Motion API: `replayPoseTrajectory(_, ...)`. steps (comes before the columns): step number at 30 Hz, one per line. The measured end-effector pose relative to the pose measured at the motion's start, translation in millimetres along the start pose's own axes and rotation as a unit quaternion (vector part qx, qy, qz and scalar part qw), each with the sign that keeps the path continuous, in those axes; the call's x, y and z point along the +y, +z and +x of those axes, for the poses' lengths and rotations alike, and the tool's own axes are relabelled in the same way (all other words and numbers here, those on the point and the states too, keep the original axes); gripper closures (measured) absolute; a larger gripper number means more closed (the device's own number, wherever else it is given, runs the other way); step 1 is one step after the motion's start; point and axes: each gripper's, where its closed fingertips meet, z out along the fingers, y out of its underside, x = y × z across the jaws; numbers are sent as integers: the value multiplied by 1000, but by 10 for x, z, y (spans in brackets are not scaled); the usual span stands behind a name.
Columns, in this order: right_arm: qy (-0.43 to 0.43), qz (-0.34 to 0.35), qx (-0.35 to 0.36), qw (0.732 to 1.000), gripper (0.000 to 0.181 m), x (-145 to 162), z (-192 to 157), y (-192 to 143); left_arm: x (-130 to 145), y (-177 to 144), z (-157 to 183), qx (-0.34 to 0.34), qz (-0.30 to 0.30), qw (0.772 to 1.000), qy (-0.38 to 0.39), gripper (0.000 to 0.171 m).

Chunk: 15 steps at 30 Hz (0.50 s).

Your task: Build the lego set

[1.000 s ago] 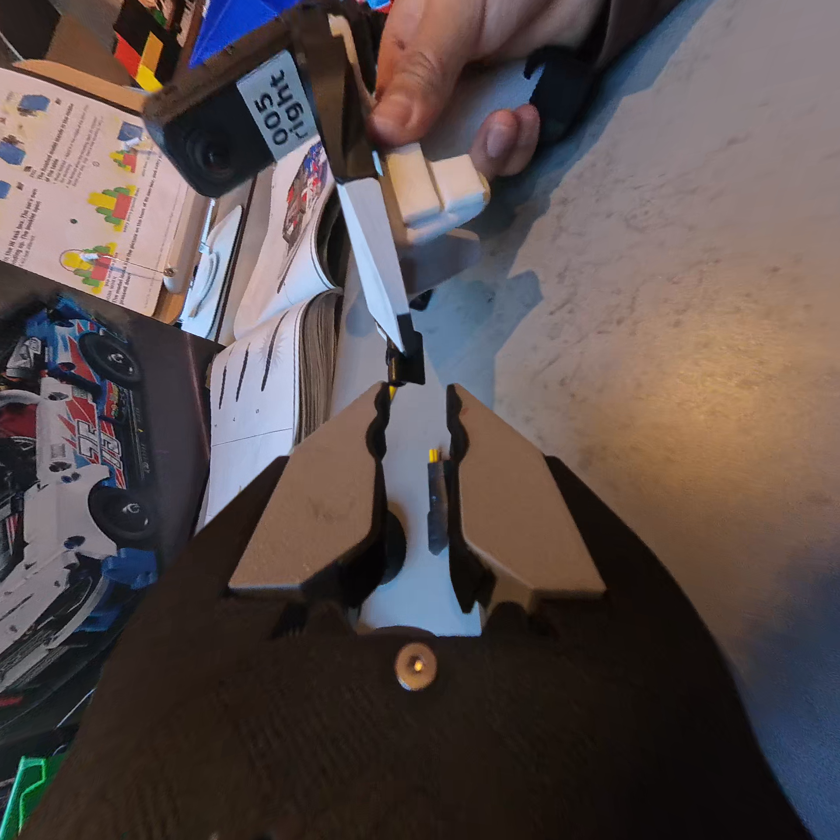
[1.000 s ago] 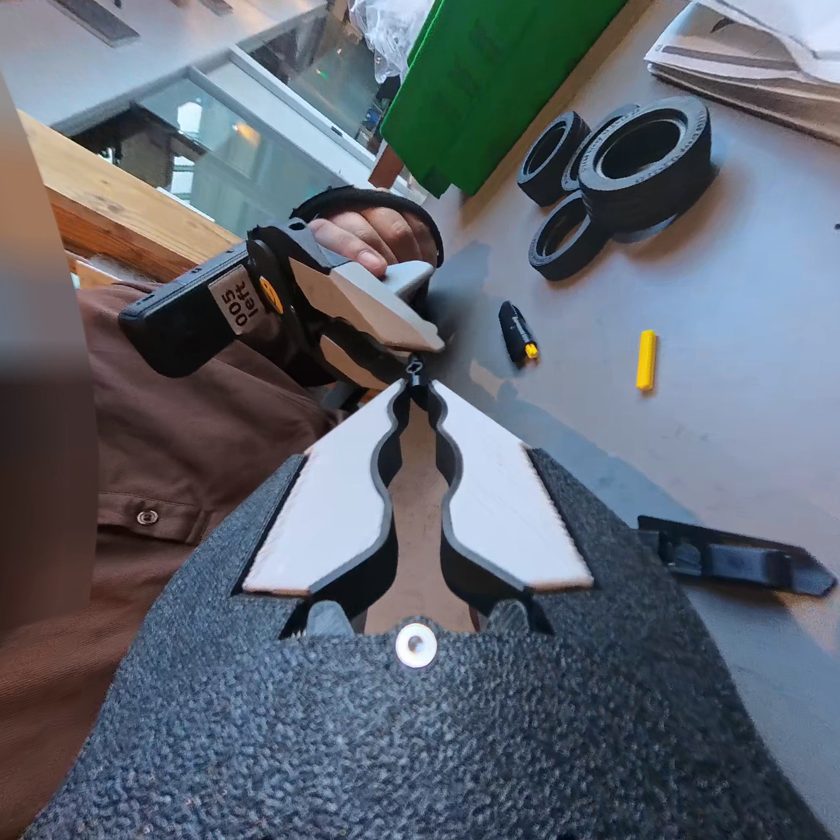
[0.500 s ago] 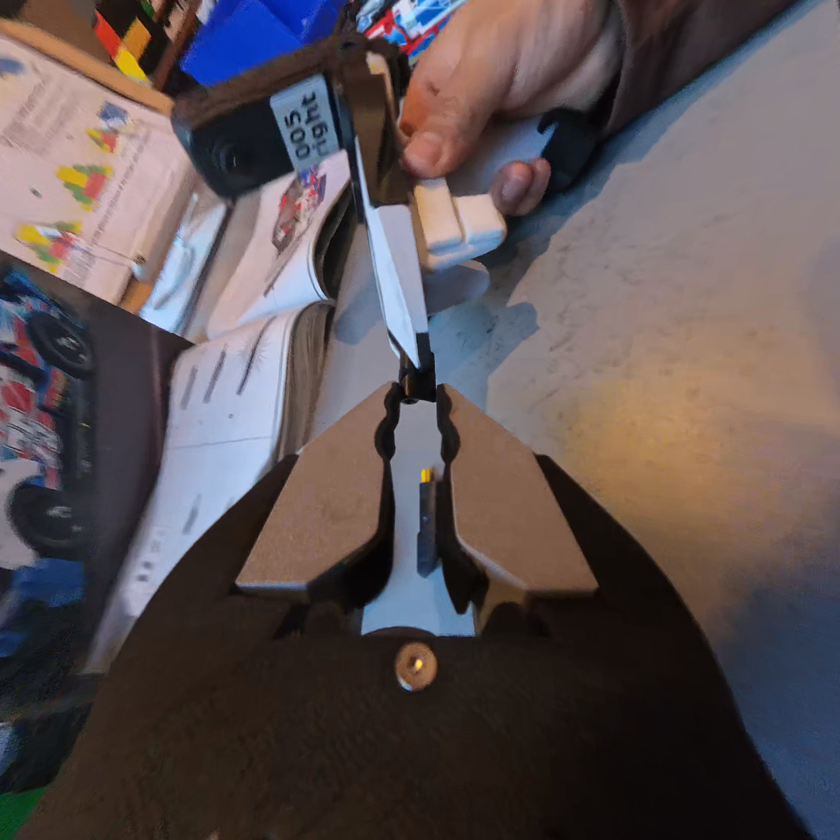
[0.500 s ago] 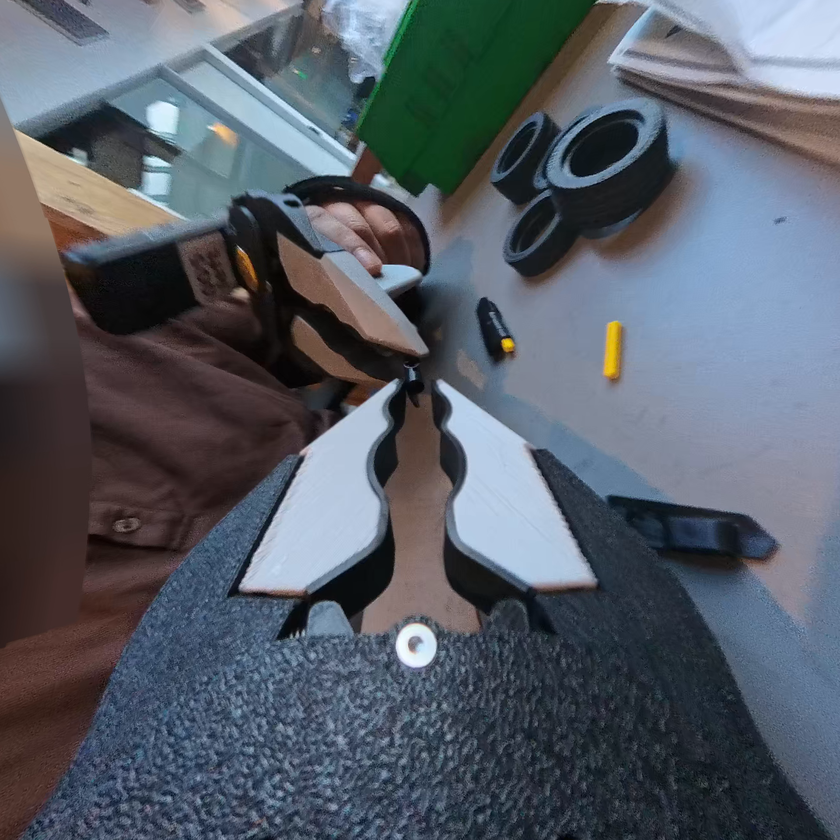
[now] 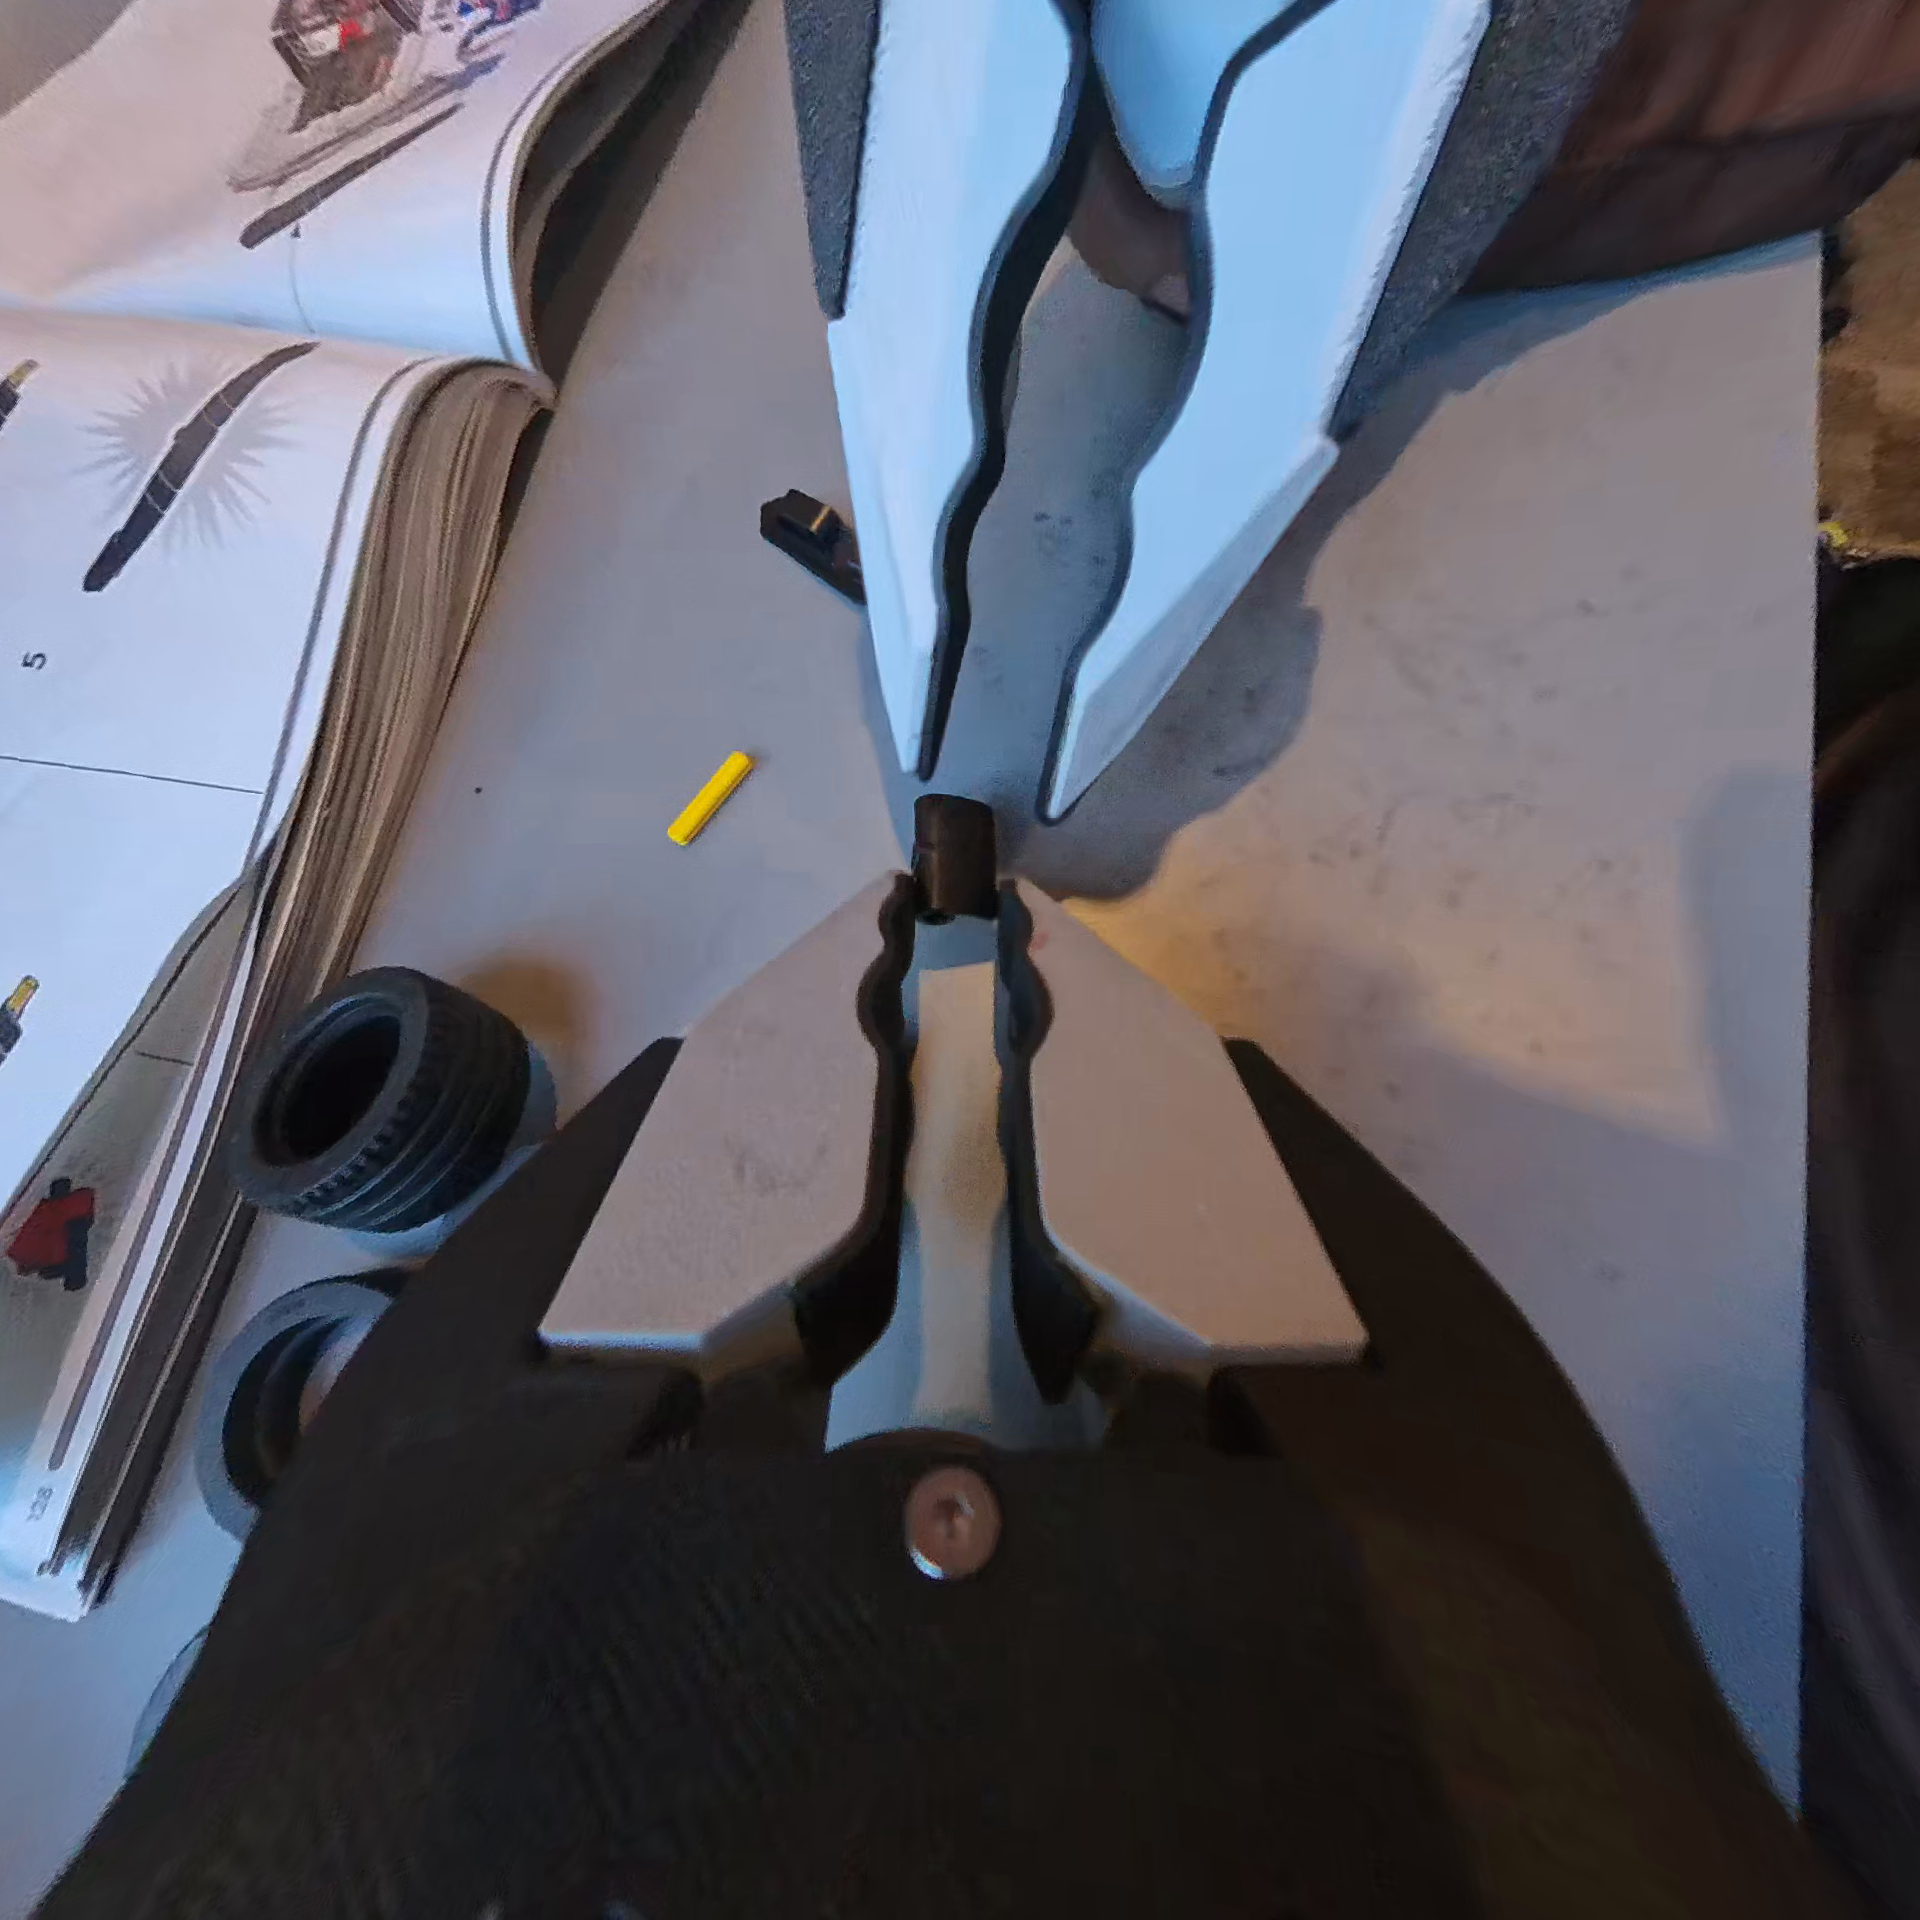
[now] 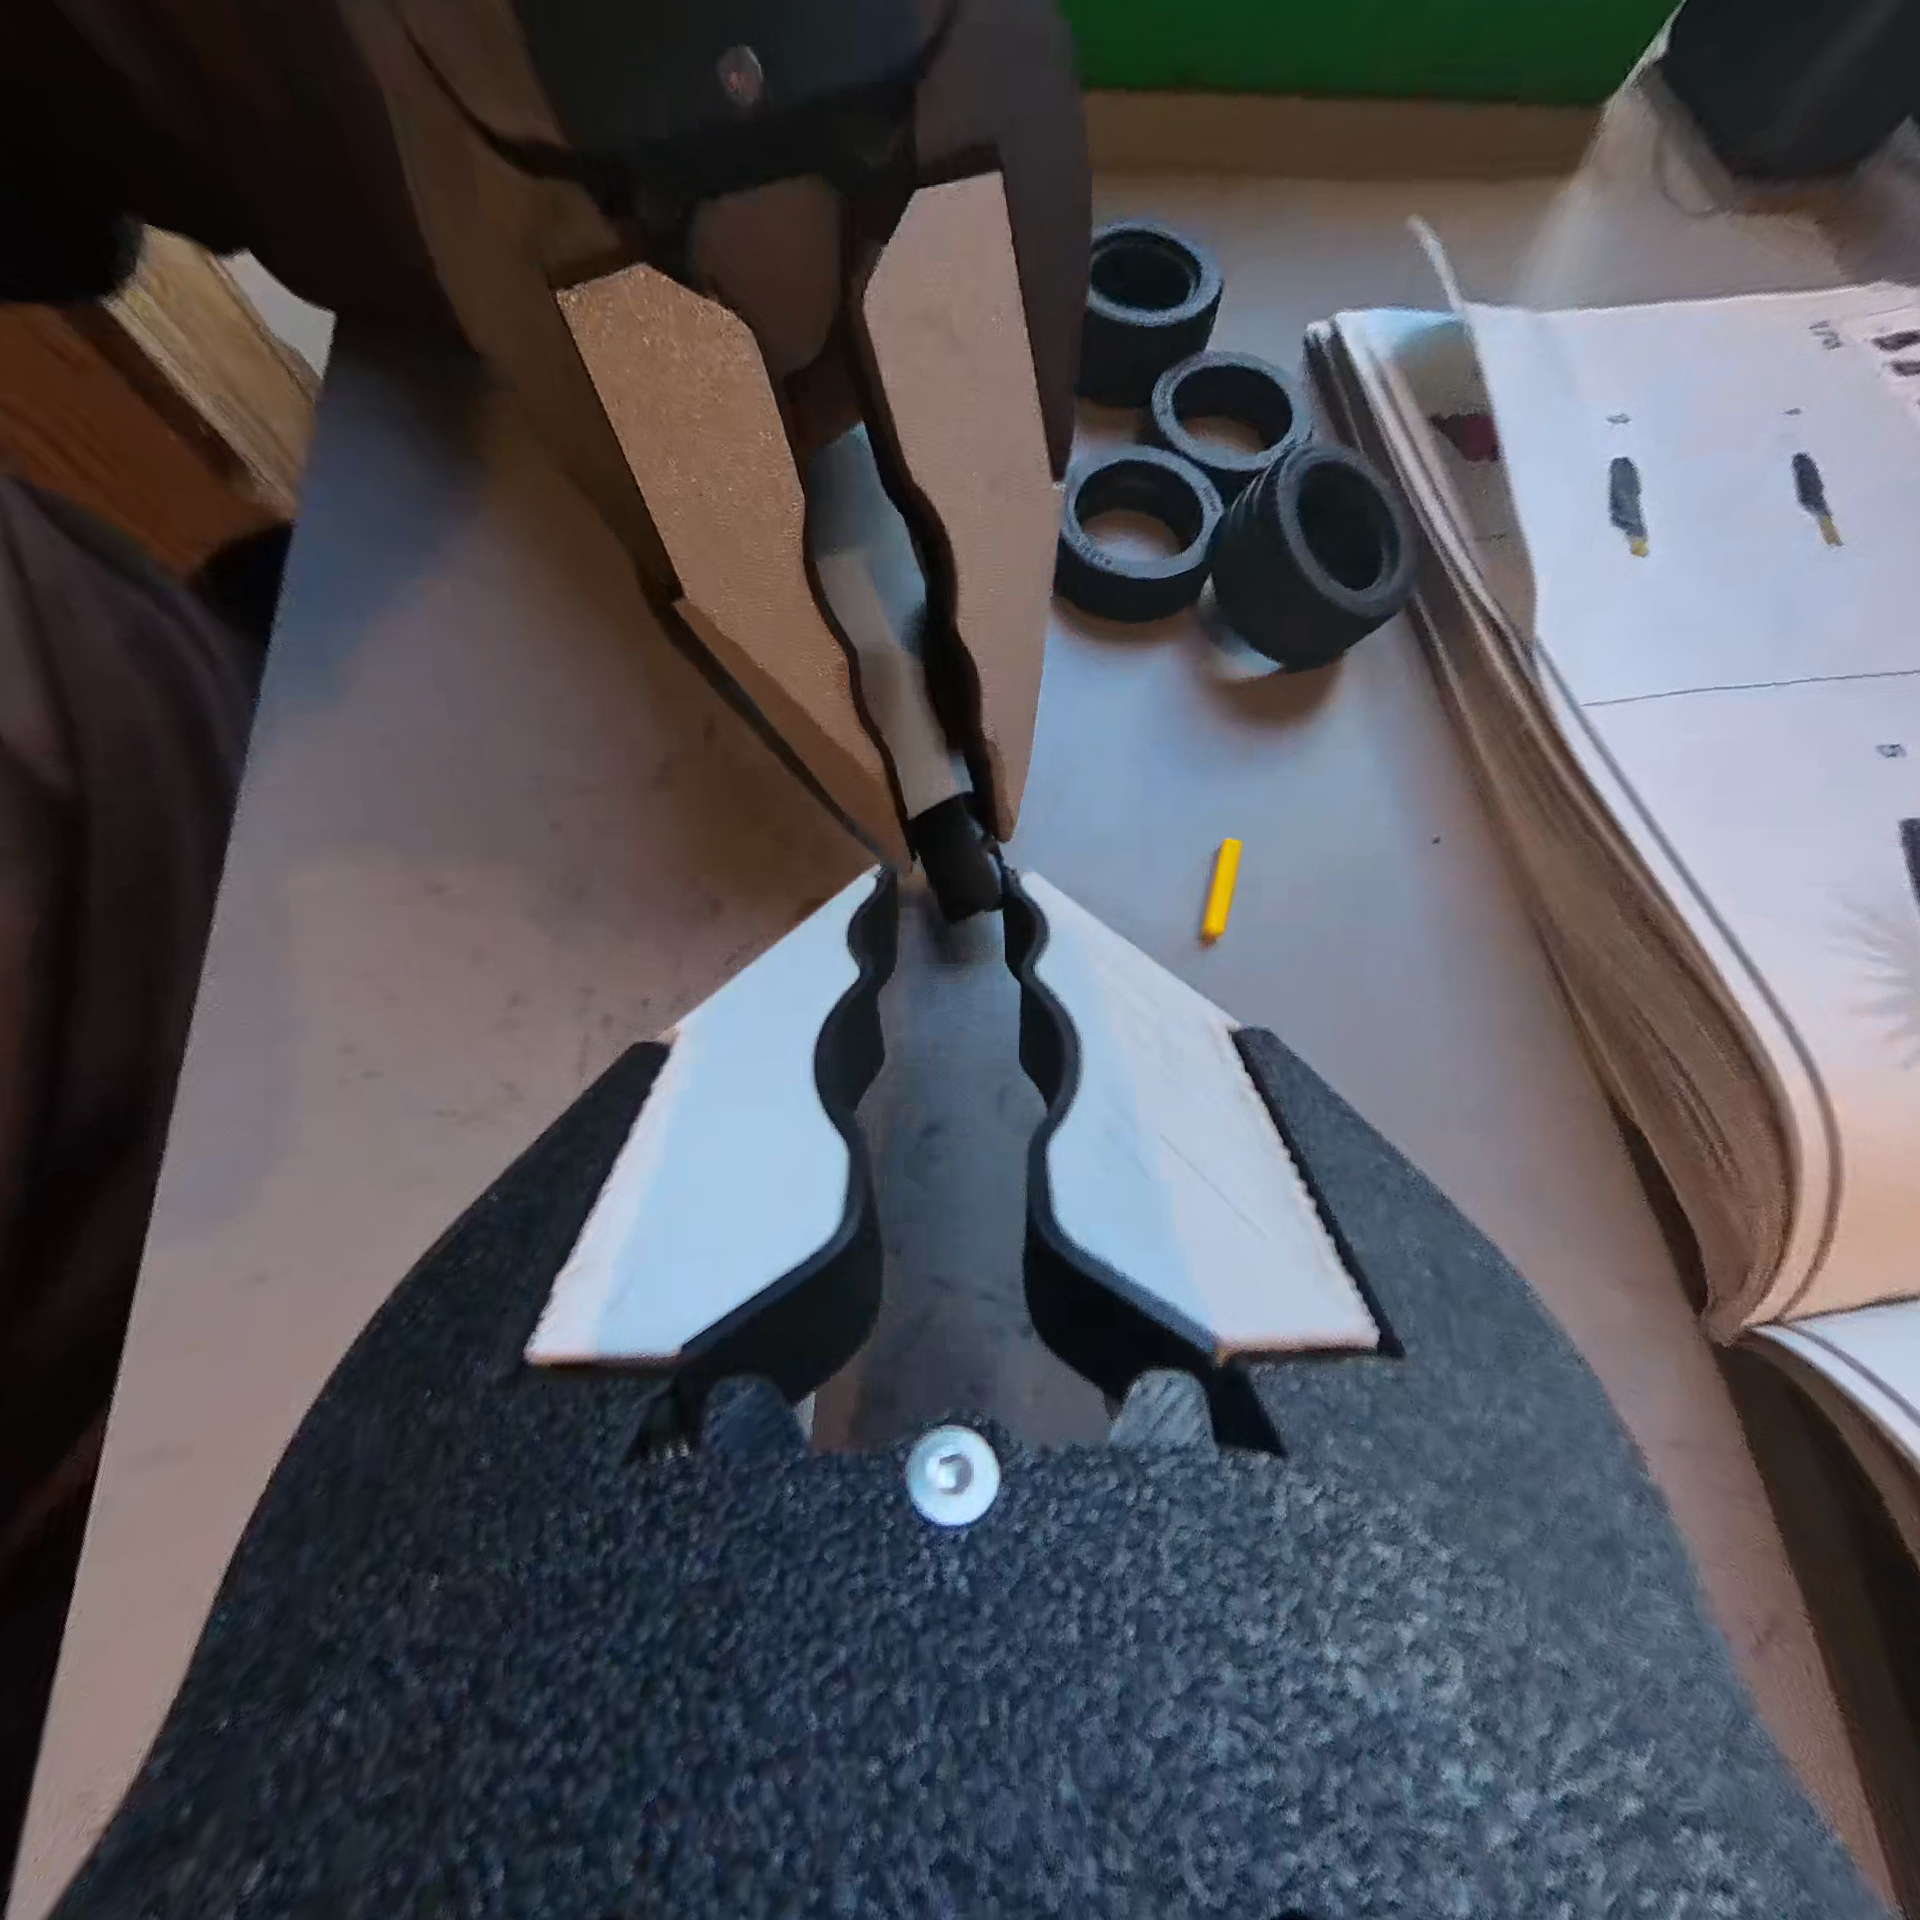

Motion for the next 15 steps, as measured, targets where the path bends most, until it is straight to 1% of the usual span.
replayPoseTrajectory(5,-17,-24,12,999,163,74,4,46,34,73,47,0,-18,1000,15,159)
replayPoseTrajectory(15,-29,-34,13,999,166,108,-7,59,0,109,72,11,-11,1000,11,159)
